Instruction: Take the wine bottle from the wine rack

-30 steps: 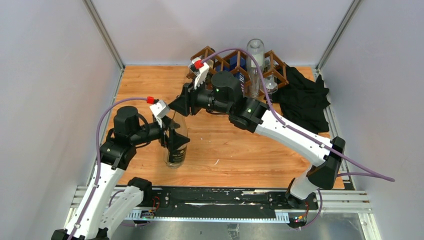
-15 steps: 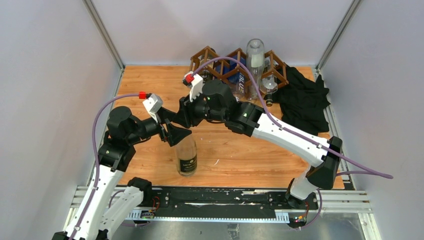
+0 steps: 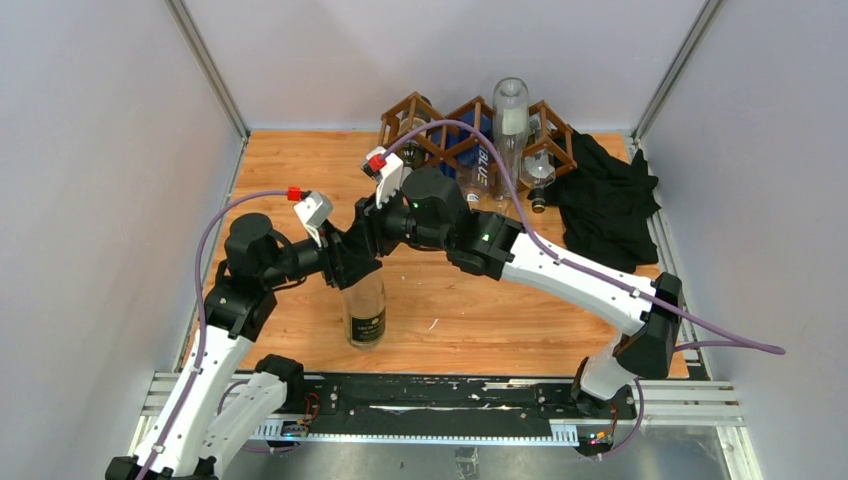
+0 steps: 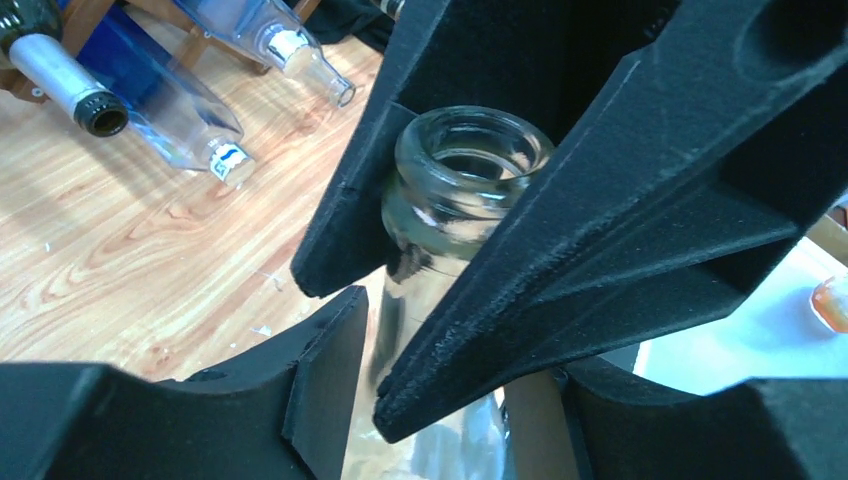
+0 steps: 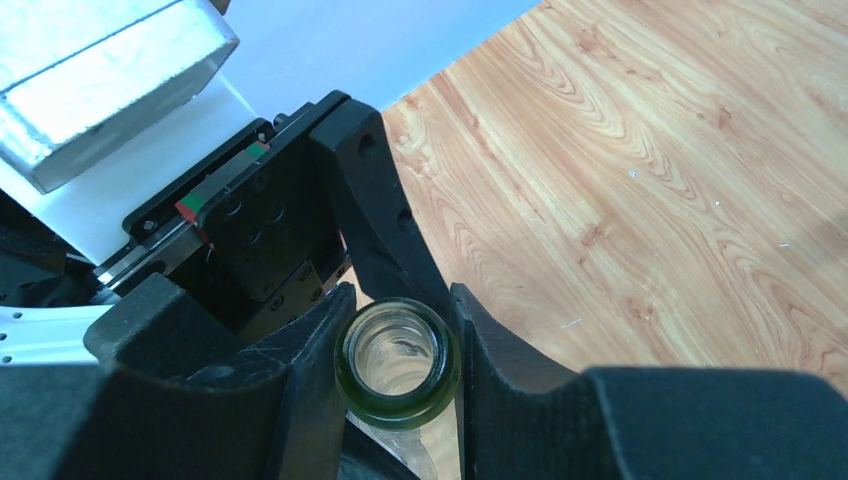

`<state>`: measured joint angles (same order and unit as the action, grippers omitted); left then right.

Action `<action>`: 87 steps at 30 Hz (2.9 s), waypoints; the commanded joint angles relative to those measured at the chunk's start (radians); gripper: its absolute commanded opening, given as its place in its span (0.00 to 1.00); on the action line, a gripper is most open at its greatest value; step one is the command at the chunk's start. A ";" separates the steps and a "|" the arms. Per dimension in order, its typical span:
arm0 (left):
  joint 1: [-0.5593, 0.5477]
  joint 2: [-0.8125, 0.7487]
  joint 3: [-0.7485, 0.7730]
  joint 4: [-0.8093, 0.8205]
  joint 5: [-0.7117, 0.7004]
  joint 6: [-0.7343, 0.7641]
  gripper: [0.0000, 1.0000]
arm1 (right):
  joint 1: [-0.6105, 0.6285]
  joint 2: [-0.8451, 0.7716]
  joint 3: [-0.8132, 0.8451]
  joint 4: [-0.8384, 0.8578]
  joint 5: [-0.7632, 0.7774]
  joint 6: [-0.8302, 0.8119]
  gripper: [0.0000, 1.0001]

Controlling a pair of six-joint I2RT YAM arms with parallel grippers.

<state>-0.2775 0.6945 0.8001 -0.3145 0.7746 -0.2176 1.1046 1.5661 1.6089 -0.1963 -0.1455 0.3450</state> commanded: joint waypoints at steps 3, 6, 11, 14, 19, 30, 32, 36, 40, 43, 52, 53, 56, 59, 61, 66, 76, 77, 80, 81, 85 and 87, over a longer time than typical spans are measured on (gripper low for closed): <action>0.004 0.026 -0.006 0.063 0.017 -0.051 0.40 | 0.030 -0.074 -0.024 0.237 -0.032 0.049 0.00; 0.007 0.031 0.001 0.055 0.003 -0.031 0.06 | 0.031 -0.085 -0.037 0.229 -0.016 0.039 0.18; 0.030 0.054 0.021 0.034 -0.028 0.025 0.00 | 0.028 -0.127 -0.078 0.222 0.001 0.014 0.80; 0.055 0.081 0.043 0.047 -0.026 0.033 0.00 | 0.026 -0.139 -0.083 0.201 0.011 -0.003 0.92; 0.100 0.157 0.138 0.055 -0.060 0.092 0.00 | 0.001 -0.174 -0.109 0.133 0.053 -0.014 0.95; 0.204 0.498 0.479 -0.002 -0.303 0.399 0.00 | -0.164 -0.286 -0.147 -0.030 0.208 0.032 0.98; 0.217 0.566 0.538 0.003 -0.343 0.426 0.00 | -0.213 -0.305 -0.154 -0.050 0.210 0.043 0.98; 0.236 0.683 0.621 0.047 -0.377 0.434 0.00 | -0.298 -0.334 -0.154 -0.103 0.212 0.055 0.99; 0.247 0.795 0.688 0.123 -0.383 0.414 0.00 | -0.384 -0.349 -0.156 -0.152 0.201 0.073 0.99; 0.253 0.891 0.762 0.147 -0.375 0.398 0.00 | -0.448 -0.347 -0.165 -0.181 0.176 0.089 1.00; 0.262 1.132 0.970 0.265 -0.315 0.310 0.00 | -0.619 -0.311 -0.178 -0.212 0.077 0.121 1.00; 0.262 1.156 0.990 0.279 -0.309 0.300 0.00 | -0.637 -0.303 -0.177 -0.211 0.065 0.125 1.00; 0.264 1.222 1.043 0.342 -0.292 0.260 0.00 | -0.684 -0.284 -0.174 -0.210 0.044 0.133 1.00; 0.264 1.293 1.115 0.392 -0.272 0.223 0.00 | -0.716 -0.263 -0.165 -0.210 0.035 0.133 1.00; 0.263 1.349 1.182 0.394 -0.261 0.185 0.00 | -0.734 -0.252 -0.160 -0.210 0.032 0.132 1.00; 0.262 1.426 1.249 0.420 -0.235 0.153 0.00 | -0.775 -0.227 -0.147 -0.210 0.024 0.124 1.00; 0.246 1.389 1.161 0.424 -0.249 0.242 0.17 | -0.850 -0.143 -0.090 -0.276 0.056 0.107 1.00; 0.240 1.374 1.142 0.424 -0.257 0.274 0.23 | -0.859 -0.128 -0.083 -0.285 0.059 0.105 1.00; 0.221 1.343 1.105 0.405 -0.288 0.351 0.49 | -0.876 -0.085 -0.062 -0.308 0.087 0.094 1.00; 0.215 1.340 1.104 0.394 -0.300 0.367 0.52 | -0.880 -0.069 -0.056 -0.308 0.083 0.096 1.00; 0.211 1.338 1.129 0.334 -0.326 0.384 0.79 | -0.885 -0.006 -0.021 -0.308 0.055 0.107 1.00; 0.212 1.338 1.156 0.264 -0.331 0.410 0.95 | -0.885 0.023 -0.009 -0.308 0.035 0.111 1.00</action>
<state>-0.0669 2.0823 1.9034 -0.0048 0.4709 0.1234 0.2333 1.5513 1.5497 -0.4759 -0.0864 0.4564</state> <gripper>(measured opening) 0.866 0.999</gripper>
